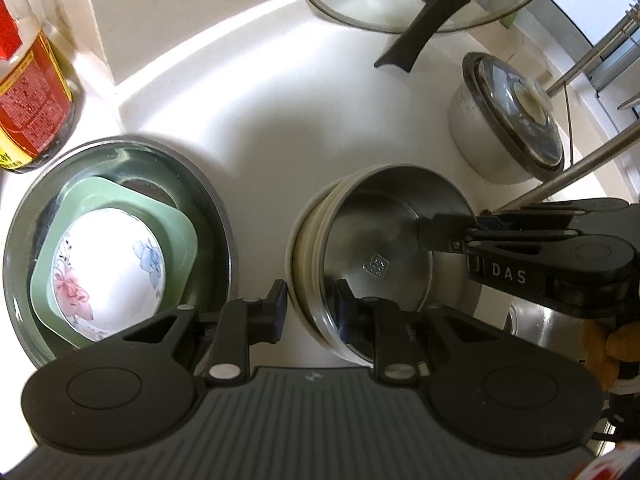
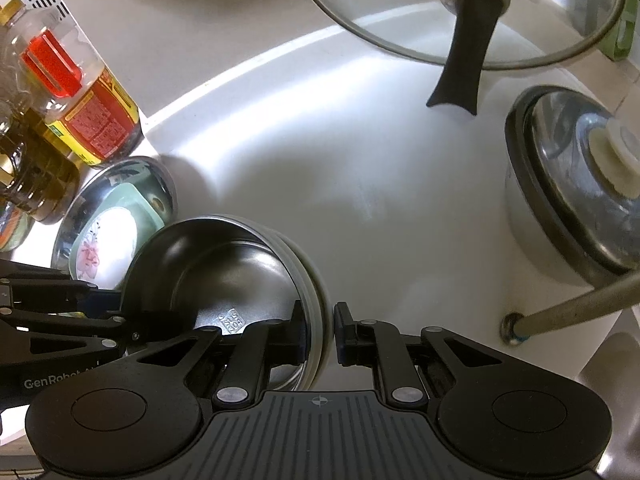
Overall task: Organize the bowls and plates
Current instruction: 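Lower the bowl stack onto the saucer in the steel tray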
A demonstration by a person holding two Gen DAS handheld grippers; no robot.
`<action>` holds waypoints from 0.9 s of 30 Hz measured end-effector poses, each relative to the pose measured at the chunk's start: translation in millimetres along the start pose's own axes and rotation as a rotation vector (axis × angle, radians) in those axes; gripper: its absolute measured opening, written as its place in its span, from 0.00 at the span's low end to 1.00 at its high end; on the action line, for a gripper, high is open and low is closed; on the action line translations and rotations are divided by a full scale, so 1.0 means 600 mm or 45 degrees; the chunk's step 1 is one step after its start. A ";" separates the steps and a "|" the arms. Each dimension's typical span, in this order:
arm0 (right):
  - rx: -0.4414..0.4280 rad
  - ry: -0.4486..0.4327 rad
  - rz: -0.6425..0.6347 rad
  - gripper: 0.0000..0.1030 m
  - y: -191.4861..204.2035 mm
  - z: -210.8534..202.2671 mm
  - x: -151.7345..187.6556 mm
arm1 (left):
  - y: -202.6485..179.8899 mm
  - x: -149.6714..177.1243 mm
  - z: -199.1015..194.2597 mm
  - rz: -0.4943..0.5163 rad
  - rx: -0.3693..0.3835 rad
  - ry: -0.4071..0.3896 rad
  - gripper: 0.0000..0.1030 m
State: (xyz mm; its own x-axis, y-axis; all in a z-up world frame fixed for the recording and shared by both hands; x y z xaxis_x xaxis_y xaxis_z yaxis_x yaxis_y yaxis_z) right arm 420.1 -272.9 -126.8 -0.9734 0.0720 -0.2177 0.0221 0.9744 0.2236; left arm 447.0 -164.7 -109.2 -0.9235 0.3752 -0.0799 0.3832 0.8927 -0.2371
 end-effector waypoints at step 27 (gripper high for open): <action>-0.041 -0.054 -0.318 0.14 0.211 -0.011 -0.095 | 0.181 0.027 -0.119 -0.307 -0.056 -0.171 0.21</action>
State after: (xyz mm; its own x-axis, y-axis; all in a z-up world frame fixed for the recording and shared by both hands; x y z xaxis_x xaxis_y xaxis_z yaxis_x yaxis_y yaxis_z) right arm 476.7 -154.8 -79.7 -0.9372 -0.1609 -0.3095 -0.2261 0.9559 0.1876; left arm 474.7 -43.8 -67.2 -0.9811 0.1168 -0.1542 0.1497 0.9632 -0.2232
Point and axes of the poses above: each gripper's, at about its wrist camera, not at the fingertips, and z roughly the way its jaws point, y to its left, x to its underside, the point moved 6 cm from there along z, roughly the way its jaws point, and after that the axes turned 15 degrees about y, right-handed, at the moved point
